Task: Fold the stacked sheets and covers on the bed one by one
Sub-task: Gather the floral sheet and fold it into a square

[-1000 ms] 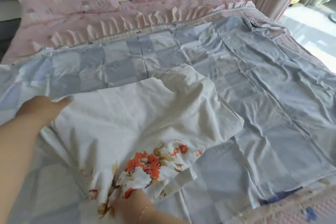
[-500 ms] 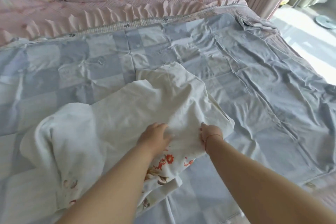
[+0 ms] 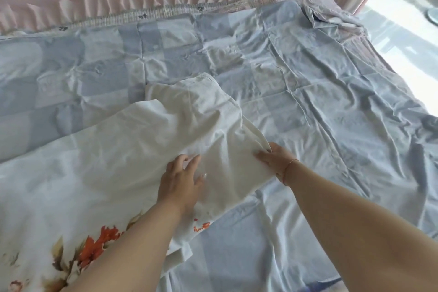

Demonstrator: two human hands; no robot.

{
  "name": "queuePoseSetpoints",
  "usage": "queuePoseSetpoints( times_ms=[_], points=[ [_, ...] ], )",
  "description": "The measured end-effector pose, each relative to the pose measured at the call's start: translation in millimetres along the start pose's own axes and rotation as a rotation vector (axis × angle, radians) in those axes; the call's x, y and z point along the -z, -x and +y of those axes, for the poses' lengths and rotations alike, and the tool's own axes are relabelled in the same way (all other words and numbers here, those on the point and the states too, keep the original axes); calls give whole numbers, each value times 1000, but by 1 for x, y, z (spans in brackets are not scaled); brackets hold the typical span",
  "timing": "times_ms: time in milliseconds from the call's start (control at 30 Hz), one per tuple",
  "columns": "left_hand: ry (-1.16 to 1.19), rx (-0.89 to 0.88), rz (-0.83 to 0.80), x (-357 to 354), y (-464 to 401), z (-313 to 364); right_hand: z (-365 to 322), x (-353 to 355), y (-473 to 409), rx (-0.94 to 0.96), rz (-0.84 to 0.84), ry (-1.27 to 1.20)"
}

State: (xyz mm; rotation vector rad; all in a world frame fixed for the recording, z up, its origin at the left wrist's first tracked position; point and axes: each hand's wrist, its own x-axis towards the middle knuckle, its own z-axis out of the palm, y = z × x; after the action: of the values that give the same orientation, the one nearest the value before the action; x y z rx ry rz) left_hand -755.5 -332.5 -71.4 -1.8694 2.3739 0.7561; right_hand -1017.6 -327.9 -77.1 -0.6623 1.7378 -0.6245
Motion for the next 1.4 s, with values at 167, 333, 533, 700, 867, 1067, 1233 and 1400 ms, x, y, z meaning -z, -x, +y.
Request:
queuePoseSetpoints(
  times_ms=[167,333,533,700,867,1067,1233,1400],
  points=[
    [85,18,-169,-7,-5,31,4,67,-3,-18,-50,304],
    [108,-20,-363,-21,-7,75,25,162,25,-269,-23,933],
    [39,-27,-224,-3,-27,94,19,175,22,-284,37,881],
    [18,112,118,29,-72,67,-29,118,-37,-91,115,530],
    [124,216,324,54,-123,34,-72,73,-82,-262,-80,-117],
    [225,379,-101,56,-158,9,-92,35,-114,-220,-432,-20],
    [394,260,-190,49,-161,-2,-96,28,-116,-230,-505,-188],
    [547,146,-7,56,-164,8,-122,78,-99,-33,-206,-170]
  ],
)
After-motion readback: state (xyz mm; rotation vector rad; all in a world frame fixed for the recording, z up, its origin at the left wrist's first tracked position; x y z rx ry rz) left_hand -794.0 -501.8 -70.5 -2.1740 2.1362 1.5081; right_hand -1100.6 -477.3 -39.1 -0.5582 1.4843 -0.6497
